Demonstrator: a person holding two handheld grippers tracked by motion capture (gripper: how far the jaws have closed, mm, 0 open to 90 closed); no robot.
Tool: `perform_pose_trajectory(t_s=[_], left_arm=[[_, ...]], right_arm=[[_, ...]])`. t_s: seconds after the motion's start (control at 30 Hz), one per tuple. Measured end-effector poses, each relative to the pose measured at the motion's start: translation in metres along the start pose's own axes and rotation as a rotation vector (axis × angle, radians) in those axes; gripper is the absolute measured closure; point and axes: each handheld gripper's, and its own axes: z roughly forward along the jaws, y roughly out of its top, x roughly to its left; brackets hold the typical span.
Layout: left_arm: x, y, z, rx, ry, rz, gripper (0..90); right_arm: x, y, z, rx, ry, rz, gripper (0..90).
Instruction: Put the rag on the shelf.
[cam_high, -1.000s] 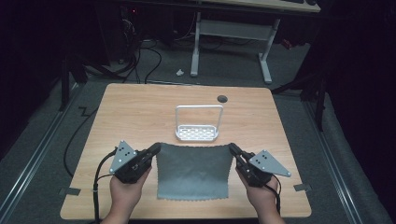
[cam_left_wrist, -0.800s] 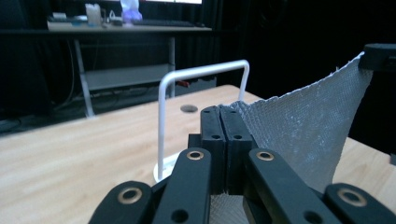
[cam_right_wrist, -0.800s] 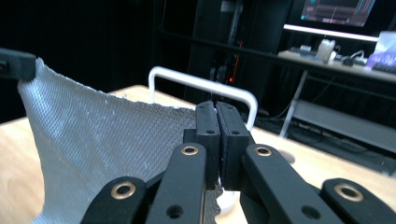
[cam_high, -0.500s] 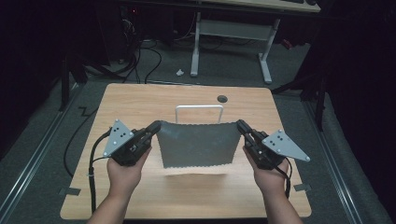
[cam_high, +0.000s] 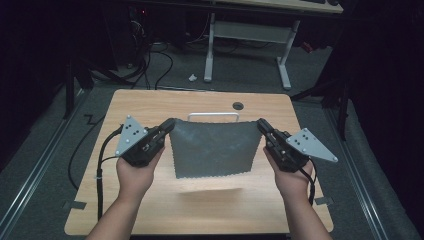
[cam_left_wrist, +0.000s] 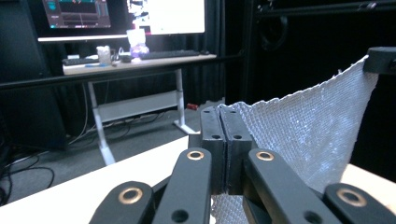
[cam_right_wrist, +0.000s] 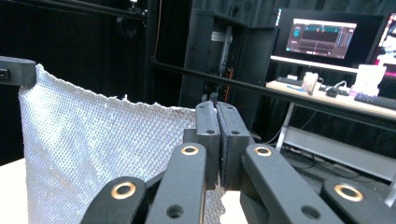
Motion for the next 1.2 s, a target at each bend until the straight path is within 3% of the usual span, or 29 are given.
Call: perform_pose_trajectory(t_s=[0.2, 0.47, 0.53, 0.73, 0.87, 0.97, 1.13, 1.2], left_arm=[[0.012, 0.005, 0.019, 0.025, 0.016, 0.018, 89.4], [0.026, 0.016, 0.046, 0.081, 0.084, 0.068, 89.4], [0.031, 0.018, 0.055, 0.084, 0.091, 0.070, 89.4], [0.048, 0.020, 0.081, 0.107, 0.118, 0.062, 89.2], [0.059, 0.015, 0.097, 0.134, 0.127, 0.020, 89.2], [0.063, 0.012, 0.109, 0.152, 0.138, 0.008, 89.2], [0.073, -0.001, 0.129, 0.253, 0.142, -0.011, 89.2], [0.076, -0.010, 0.136, 0.305, 0.132, -0.031, 89.2]], right_arm=[[-0.012, 0.001, 0.023, 0.036, -0.006, 0.004, 89.4], [-0.024, 0.006, 0.051, 0.062, -0.011, 0.007, 89.4], [-0.032, 0.008, 0.065, 0.076, -0.014, 0.024, 89.4], [-0.042, 0.010, 0.087, 0.097, -0.027, 0.002, 89.4], [-0.049, 0.008, 0.104, 0.120, -0.040, -0.014, 89.4], [-0.055, 0.004, 0.117, 0.130, -0.047, 0.002, 89.4], [-0.061, -0.007, 0.135, 0.185, -0.054, -0.007, 89.4], [-0.064, -0.021, 0.147, 0.255, -0.057, -0.034, 89.4]])
